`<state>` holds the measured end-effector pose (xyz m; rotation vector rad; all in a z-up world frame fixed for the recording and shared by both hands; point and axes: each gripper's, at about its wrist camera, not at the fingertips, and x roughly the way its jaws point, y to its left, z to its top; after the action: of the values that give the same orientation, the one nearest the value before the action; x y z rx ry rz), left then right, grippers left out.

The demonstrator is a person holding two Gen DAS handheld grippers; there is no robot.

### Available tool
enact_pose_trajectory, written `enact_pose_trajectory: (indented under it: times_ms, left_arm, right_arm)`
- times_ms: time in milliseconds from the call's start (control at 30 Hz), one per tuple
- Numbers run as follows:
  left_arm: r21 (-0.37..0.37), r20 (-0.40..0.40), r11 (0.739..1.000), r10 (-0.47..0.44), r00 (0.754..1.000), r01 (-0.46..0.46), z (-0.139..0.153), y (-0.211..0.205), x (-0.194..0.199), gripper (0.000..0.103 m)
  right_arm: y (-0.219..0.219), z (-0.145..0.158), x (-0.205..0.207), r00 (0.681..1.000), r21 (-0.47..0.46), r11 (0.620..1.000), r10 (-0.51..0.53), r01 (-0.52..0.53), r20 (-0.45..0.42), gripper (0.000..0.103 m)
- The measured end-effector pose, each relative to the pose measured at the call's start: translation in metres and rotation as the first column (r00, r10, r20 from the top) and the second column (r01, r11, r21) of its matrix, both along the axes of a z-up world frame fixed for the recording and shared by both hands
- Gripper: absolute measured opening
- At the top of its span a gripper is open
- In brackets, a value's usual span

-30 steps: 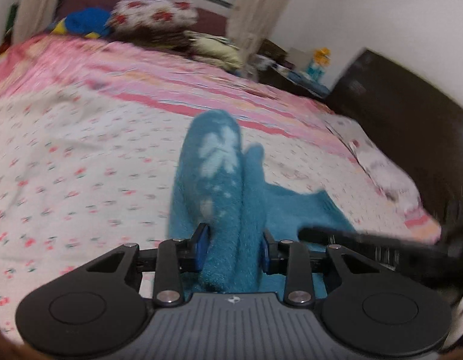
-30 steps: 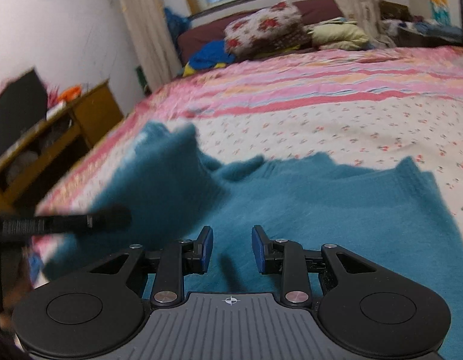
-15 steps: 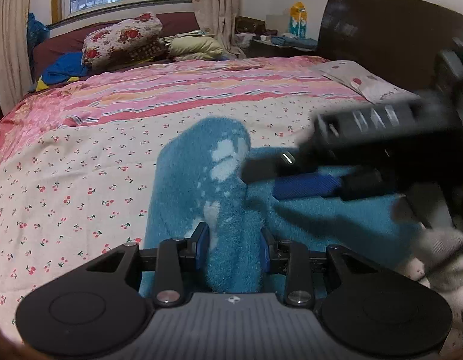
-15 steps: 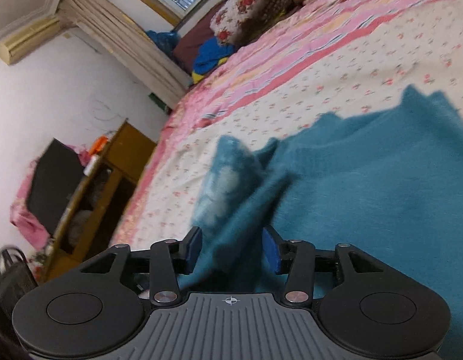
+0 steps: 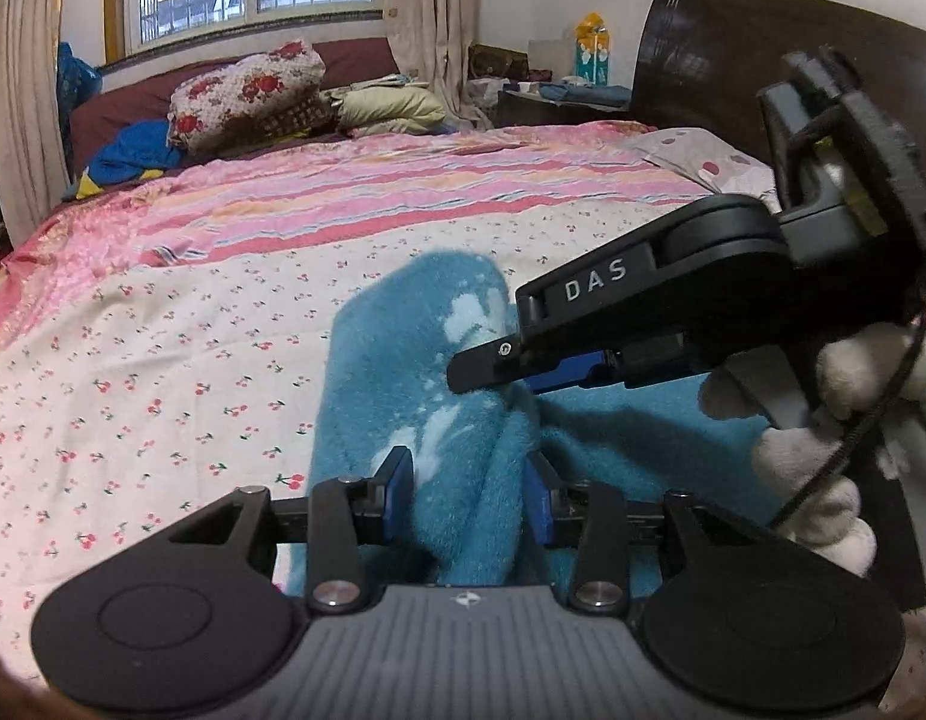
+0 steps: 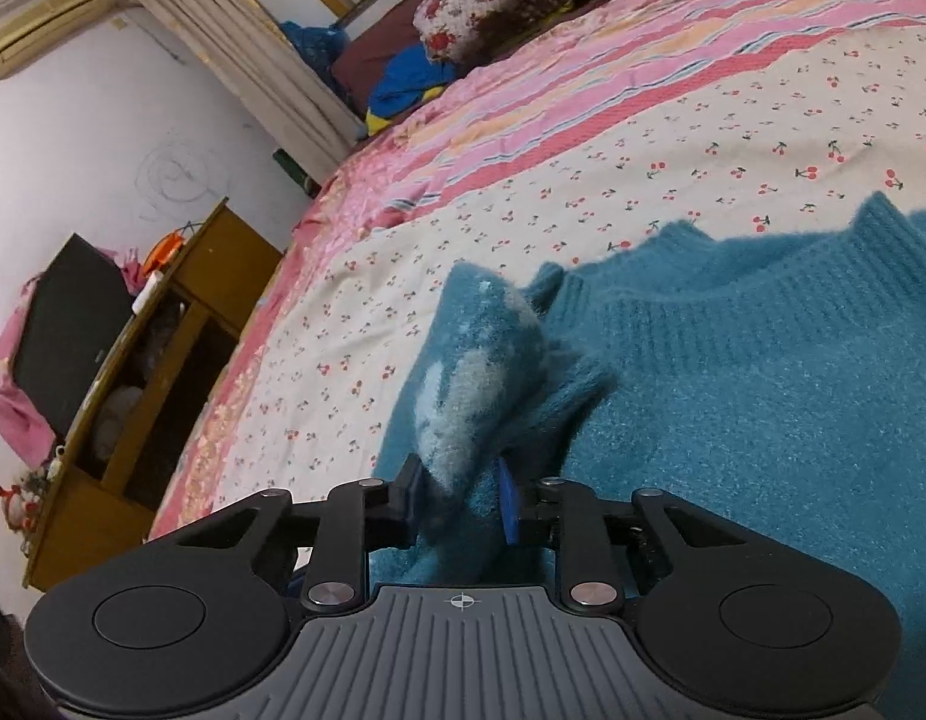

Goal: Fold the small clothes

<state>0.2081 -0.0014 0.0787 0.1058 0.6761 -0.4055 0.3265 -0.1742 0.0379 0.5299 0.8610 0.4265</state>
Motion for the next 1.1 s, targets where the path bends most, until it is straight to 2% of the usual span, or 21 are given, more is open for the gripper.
enact_pose_trajectory:
  times_ms: [133,200,300,800,867,1100]
  left_arm:
    - [0.027,0.02,1.0,0.001,1.0,-0.002,0.005,0.007,-0.013,0.047]
    - [0.053,0.027,0.999,0.008,1.0,-0.01,0.005,0.011,-0.018,0.052]
    - [0.051,0.01,0.999,0.014,1.0,-0.014,0.003,0.017,-0.022,0.054]
    - [0.19,0.037,0.982,-0.011,0.999,0.003,-0.027,0.01,-0.034,0.058]
    - [0.173,0.045,0.985,0.007,0.999,-0.015,-0.026,0.009,-0.033,0.055]
    - [0.138,0.041,0.989,0.047,0.998,-0.052,-0.018,0.013,-0.033,0.035]
  right_arm:
    - [0.002,0.002,0.001,1.0,-0.013,1.0,0.005,-0.005,0.004,0.023]
    - [0.003,0.002,0.001,1.0,-0.013,1.0,0.001,-0.001,0.002,0.023]
    - [0.003,0.003,0.001,1.0,-0.016,1.0,-0.004,0.004,-0.002,0.023]
    - [0.01,0.006,0.006,1.0,-0.054,0.999,0.0,-0.001,-0.011,0.022]
    - [0.01,0.006,0.006,1.0,-0.056,0.998,0.0,-0.001,-0.011,0.022]
    - [0.008,0.008,0.006,1.0,-0.056,0.998,0.005,-0.005,-0.005,0.022]
